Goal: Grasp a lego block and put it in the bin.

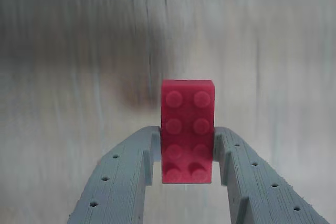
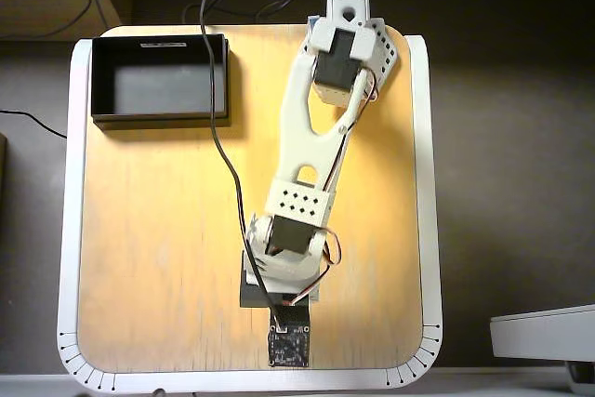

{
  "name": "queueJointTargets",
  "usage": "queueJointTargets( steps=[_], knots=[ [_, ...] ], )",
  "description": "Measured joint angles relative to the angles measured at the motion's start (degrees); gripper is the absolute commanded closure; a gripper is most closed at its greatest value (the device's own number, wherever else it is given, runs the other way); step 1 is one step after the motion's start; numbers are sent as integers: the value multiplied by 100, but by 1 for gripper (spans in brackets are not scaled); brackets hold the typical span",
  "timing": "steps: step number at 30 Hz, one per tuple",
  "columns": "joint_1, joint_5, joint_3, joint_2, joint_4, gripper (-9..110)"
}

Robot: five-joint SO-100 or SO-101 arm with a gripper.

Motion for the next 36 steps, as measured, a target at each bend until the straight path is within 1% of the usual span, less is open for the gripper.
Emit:
queueJointTargets(
  steps=[11, 20, 29, 36],
  knots=[
    [0, 396, 0, 1714, 756, 101],
    [396, 993, 0, 3270, 1512, 101],
    [1345, 1389, 0, 4772, 2417, 101],
    [2391, 1134, 0, 5783, 2892, 101]
  ],
)
